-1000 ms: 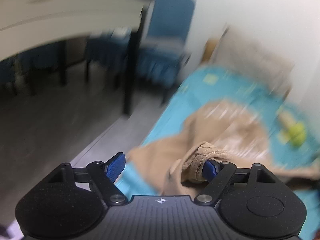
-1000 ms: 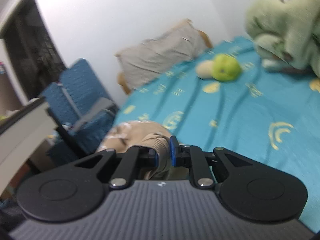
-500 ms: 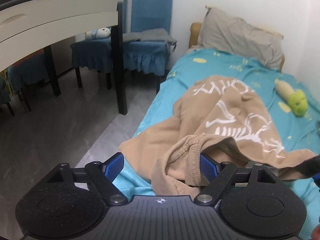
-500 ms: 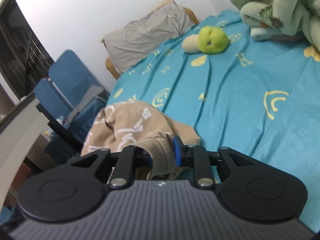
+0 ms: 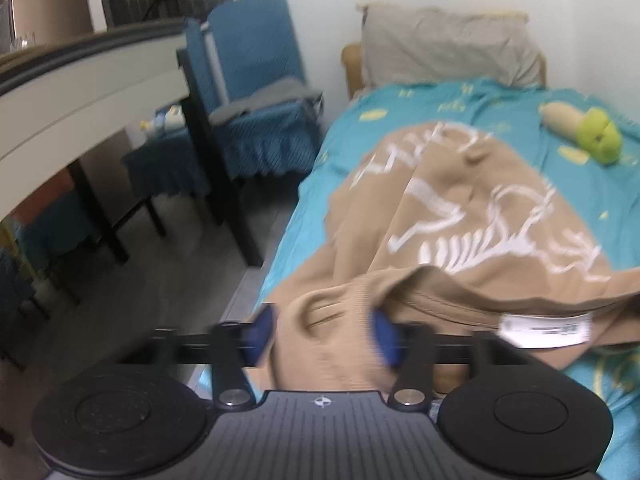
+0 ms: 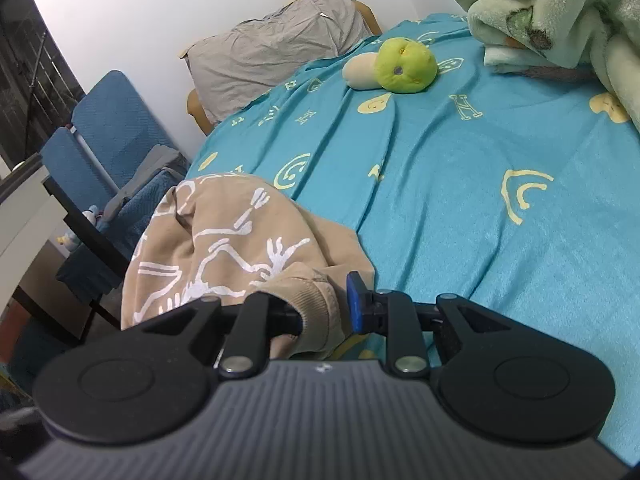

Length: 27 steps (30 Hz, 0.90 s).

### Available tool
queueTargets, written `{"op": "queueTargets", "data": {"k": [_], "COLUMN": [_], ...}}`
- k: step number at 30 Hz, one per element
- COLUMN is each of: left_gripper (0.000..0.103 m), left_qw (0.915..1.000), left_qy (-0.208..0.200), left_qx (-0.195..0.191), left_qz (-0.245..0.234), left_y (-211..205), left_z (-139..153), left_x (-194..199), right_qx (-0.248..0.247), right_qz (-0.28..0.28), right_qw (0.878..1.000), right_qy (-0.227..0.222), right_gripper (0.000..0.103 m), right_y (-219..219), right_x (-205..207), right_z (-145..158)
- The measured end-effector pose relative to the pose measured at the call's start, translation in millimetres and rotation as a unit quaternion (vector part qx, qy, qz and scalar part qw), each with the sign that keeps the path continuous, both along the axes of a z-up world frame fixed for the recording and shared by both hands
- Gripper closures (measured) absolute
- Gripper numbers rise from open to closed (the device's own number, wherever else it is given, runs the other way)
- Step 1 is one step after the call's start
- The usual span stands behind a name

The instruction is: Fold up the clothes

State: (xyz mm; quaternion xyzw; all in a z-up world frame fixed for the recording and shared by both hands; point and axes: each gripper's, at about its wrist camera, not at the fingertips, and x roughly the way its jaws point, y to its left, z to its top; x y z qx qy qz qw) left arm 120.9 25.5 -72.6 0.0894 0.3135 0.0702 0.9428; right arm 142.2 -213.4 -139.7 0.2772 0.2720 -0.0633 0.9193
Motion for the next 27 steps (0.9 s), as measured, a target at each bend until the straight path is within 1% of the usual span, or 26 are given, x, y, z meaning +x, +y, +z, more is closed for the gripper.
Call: {"op": "queueTargets", "data": {"k": [1,3,5,6,7,8,9,11,12,14,17,19,20,21,22,23,24,25,26,27], "left_gripper": [0.086,0.09,0.091,0.091,0.091,0.091,0.091,0.091,0.091,0.091,0.09,0.082,0.079,0.072,0.061,0.053,0.039,0.031,0.031,0.031], "left_qw": [0.9999,0.9988,0.9965,0.9949,0.9932,0.9915,0.9904,0.9885,0.9892,0.9924,0.9961,0.9972,0.9976,0.9978,0.9979,0.998,0.9981,0.9982,0.998,0.9975], "left_qy": [-0.013,-0.04,-0.061,-0.066,-0.068,-0.068,-0.063,-0.042,-0.028,0.002,0.028,0.035,0.037,0.038,0.039,0.038,0.035,0.031,0.027,0.023], "left_qx": [-0.007,-0.023,-0.05,-0.066,-0.083,-0.098,-0.111,-0.135,-0.134,-0.112,-0.068,-0.045,-0.035,-0.027,-0.019,-0.013,-0.005,0.007,0.019,0.034], "left_qz": [-0.005,-0.016,-0.03,-0.038,-0.045,-0.052,-0.054,-0.052,-0.051,-0.05,-0.049,-0.048,-0.047,-0.048,-0.048,-0.049,-0.05,-0.051,-0.053,-0.057], "left_y": [1.4,4.3,7.4,8.1,9.2,11.0,13.0,17.6,17.3,13.1,1.2,-5.9,-9.1,-11.9,-14.6,-16.8,-19.6,-23.3,-27.0,-30.6], "left_z": [5.6,18.0,33.8,41.3,48.0,53.9,56.9,58.2,56.1,48.0,36.7,29.9,27.0,24.5,22.0,20.3,19.2,17.9,17.0,15.3], "left_x": [-3.2,-11.5,-25.7,-33.9,-43.2,-52.5,-59.6,-70.3,-72.9,-74.1,-68.1,-64.5,-63.3,-62.4,-61.5,-61.5,-61.6,-61.5,-60.2,-59.0], "right_qx": [0.001,0.002,0.0,-0.001,0.001,0.002,0.003,0.001,-0.001,0.0,0.008,0.014,0.015,0.016,0.017,0.017,0.017,0.016,0.014,0.012], "right_qz": [0.001,0.004,0.009,0.011,0.012,0.013,0.014,0.018,0.016,0.001,-0.016,-0.021,-0.024,-0.028,-0.031,-0.034,-0.035,-0.034,-0.031,-0.029], "right_qw": [1.0,1.0,1.0,1.0,1.0,0.999,0.999,0.998,0.998,0.998,0.998,0.999,0.999,0.999,0.999,0.999,0.999,0.999,0.999,1.0], "right_qy": [0.001,0.004,0.011,0.017,0.023,0.029,0.036,0.056,0.064,0.066,0.056,0.045,0.043,0.04,0.036,0.029,0.021,0.013,0.006,0.001], "right_gripper": [0.078,0.078,0.077,0.066,0.052,0.046,0.041,0.042,0.043,0.044,0.044,0.043,0.043,0.043,0.043,0.044,0.05,0.061,0.069,0.085], "right_y": [-0.3,-0.7,0.2,0.8,1.1,1.5,2.0,3.9,3.9,0.9,-2.4,-2.8,-2.9,-2.9,-3.3,-3.4,-3.3,-3.2,-3.4,-4.0], "right_x": [0.8,2.3,4.5,5.6,6.5,7.4,8.4,11.4,11.9,9.5,6.3,3.8,3.2,2.6,1.5,-0.1,-1.6,-1.8,-1.7,-1.1], "right_z": [0.1,0.4,0.0,-1.0,-3.2,-5.4,-7.8,-13.3,-15.5,-19.4,-19.6,-20.0,-19.9,-19.3,-18.4,-17.0,-15.2,-13.2,-11.5,-9.6]}}
